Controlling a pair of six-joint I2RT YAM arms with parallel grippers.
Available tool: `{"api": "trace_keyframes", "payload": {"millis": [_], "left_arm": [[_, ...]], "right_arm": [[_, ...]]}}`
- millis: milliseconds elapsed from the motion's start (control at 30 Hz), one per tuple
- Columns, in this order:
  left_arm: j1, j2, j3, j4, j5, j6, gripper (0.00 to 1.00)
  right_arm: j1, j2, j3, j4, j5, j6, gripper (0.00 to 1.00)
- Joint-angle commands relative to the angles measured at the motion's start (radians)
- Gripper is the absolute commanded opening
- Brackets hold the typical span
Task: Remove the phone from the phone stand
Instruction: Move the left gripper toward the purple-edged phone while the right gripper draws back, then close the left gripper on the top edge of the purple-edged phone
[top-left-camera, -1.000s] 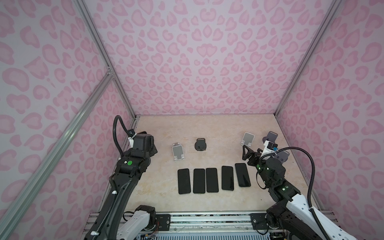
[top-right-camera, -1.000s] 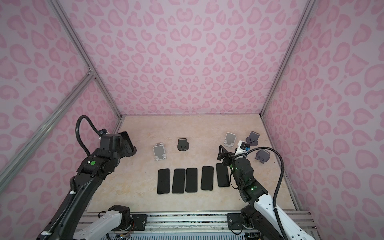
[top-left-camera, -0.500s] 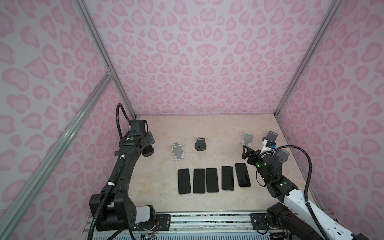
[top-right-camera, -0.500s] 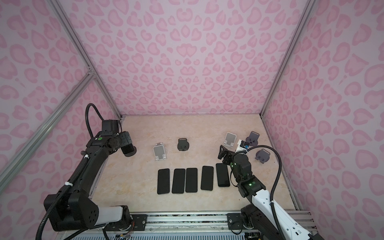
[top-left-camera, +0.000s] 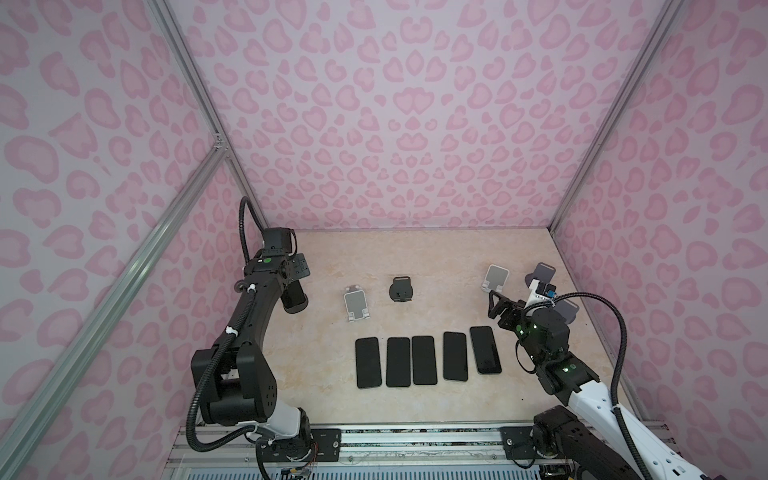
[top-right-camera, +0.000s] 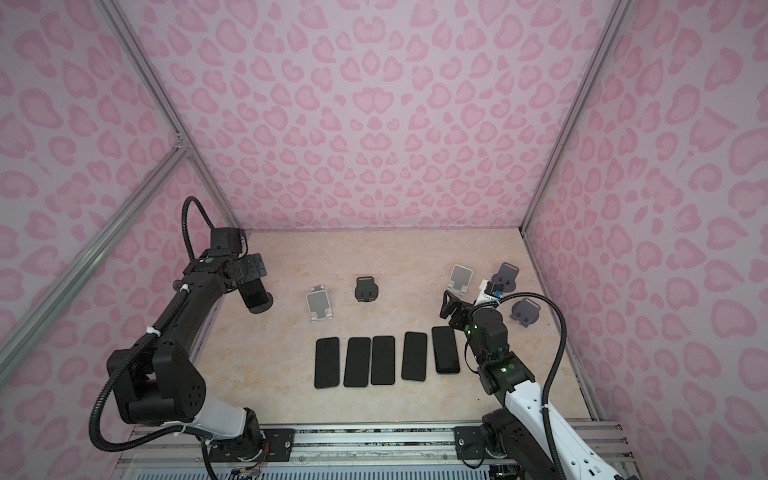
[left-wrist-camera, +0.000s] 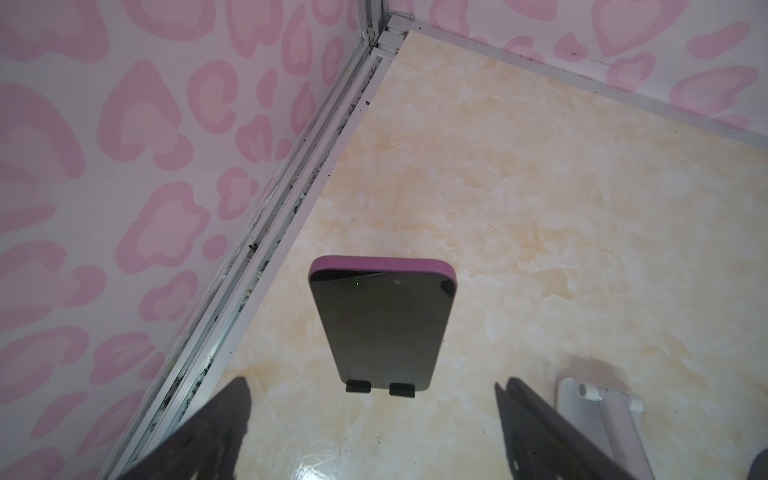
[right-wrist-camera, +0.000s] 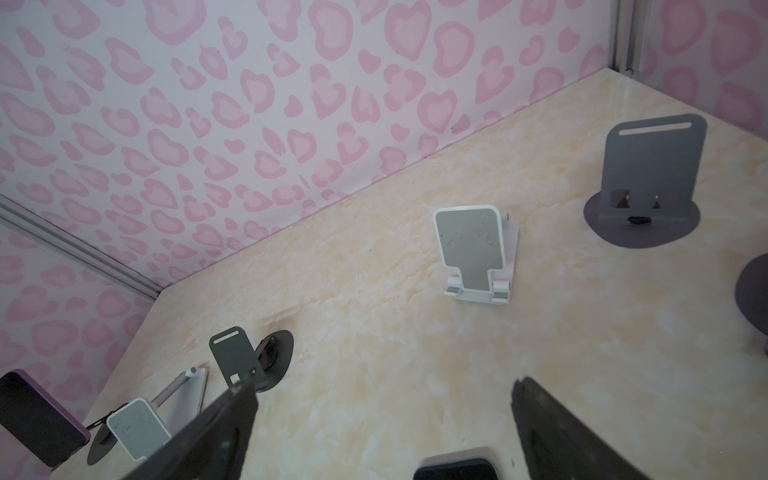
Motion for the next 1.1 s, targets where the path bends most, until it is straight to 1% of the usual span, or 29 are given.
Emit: {"api": "trace_keyframes", "payload": {"millis": [0,133,200,367,867,1067], "left_arm": [[0.004,0.026,0.014,0.043,-0.016,0.016,0.96],[0.008,0.053,0.014,0.056,0.016,0.025,0.96],[0.010,0.071,0.051,0.047,0.023,0.028,0.96],[0.017,0.084,0.054,0.053,0.006,0.032,0.96],[0.035,0.147,0.057,0.097,0.037,0.045,0.96],[0.037,0.161,0.055,0.108,0.026,0.048,0.97]], "right_arm": [[-0.007,-0.002,0.002,-0.016,-0.030,-0.005,0.98],[-0.013,-0.001,0.016,-0.033,-0.046,-0.017,0.98],[-0.016,0.002,0.016,-0.033,-0.049,-0.018,0.98],[-0.020,0.013,0.015,-0.028,-0.062,-0.015,0.98],[-0.029,0.020,0.014,-0.027,-0.061,-0.017,0.98],[-0.031,0.023,0.011,-0.025,-0.062,-0.012,0.98]]}}
